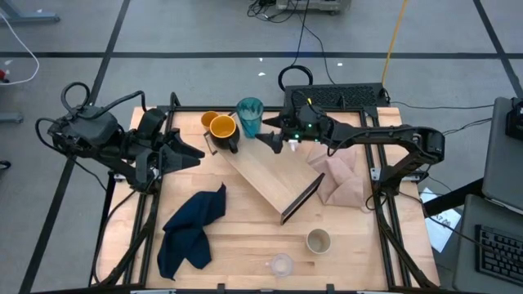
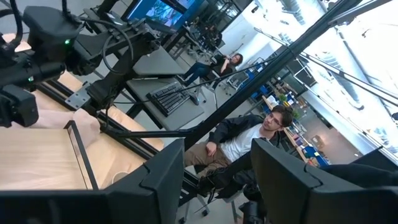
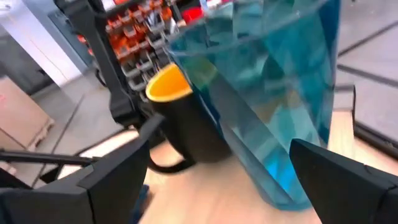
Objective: Stack small to large cups/mugs on shelf
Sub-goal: Put the blue cup on the shelf
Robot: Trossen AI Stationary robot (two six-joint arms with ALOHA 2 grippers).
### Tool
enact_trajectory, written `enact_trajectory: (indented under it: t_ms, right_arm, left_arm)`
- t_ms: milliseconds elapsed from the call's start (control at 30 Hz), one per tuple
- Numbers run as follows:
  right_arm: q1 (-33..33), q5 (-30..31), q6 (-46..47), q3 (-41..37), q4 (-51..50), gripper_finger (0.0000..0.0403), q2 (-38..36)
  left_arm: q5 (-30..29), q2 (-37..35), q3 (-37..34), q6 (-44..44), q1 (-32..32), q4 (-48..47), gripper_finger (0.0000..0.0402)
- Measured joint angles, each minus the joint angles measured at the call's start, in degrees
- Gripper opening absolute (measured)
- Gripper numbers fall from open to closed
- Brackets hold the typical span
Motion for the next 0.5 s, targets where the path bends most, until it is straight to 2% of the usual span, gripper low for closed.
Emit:
enact_trajectory:
  t_ms: [167,267,500]
  right_arm:
    - [0.2,0.0,5.8,0.0,1.1,0.0380,0.0]
    - [0.6,-0.5,5.9,0.0,-1.3,0.0380,0.0]
    - [1.5,-1.7,-0.6,0.0,-6.2,0.0378,0.1]
  left_arm:
    - [0.0,0.0,0.0,0.4,0.0,0.0,0.0186]
    - [0.4,0.0,0.0,0.5,0.0,0.0,0.0186]
    - [0.7,0.0,0.0,0.8,0.0,0.0,0.0186]
